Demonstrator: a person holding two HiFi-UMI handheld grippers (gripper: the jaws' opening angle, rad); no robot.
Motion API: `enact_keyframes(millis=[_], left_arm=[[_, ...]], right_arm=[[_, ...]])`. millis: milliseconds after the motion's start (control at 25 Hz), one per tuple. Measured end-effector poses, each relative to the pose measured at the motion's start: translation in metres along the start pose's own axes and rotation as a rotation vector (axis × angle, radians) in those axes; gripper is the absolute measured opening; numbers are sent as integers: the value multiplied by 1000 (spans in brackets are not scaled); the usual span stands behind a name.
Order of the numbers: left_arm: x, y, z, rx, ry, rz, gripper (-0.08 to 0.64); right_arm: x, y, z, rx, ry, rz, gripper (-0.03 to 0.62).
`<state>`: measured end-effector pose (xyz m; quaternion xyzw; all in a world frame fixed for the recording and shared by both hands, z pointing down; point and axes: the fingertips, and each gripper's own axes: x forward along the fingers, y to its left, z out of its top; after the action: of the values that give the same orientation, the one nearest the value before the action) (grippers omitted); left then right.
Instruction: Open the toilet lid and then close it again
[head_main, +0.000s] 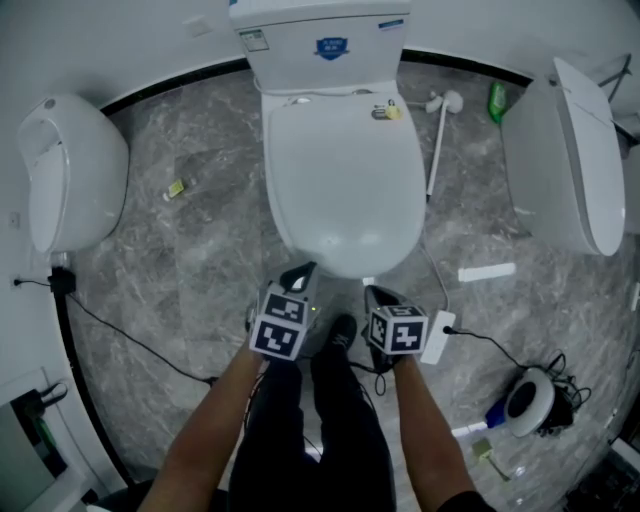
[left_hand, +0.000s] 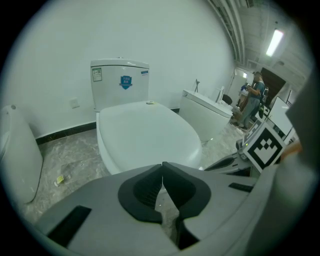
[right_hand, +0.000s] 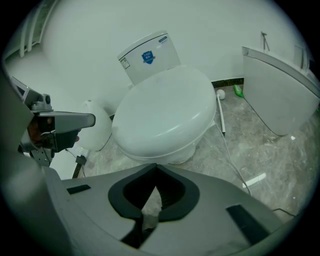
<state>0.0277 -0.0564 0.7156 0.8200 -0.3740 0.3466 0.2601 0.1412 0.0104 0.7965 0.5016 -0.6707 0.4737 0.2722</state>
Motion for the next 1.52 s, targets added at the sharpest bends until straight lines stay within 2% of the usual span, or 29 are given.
enact_keyframes(millis=[200,400,640,1120,1320,1520], left_arm=[[-28,-17,9,3,-66,-51,6],[-60,-24,19,9,-153,-102,6],[-112,-21,20,10,-170,-186,6],[-261,-41,69,98,-357,-211,5],[-324,-57,86,109,-427,-244,5],[-389,-69,105,152,-494,-254,5]], right_arm=[[-39,26,21,20,-117,30,11],[-79,62,53,-30,-252,32,11],[-131,110,67,-104,-370,0,11],[-271,233,82,-264,-558,-13,9],[-333,282,89,-282,-643,7,9],[-388,327,97,-270,-723,77,9]])
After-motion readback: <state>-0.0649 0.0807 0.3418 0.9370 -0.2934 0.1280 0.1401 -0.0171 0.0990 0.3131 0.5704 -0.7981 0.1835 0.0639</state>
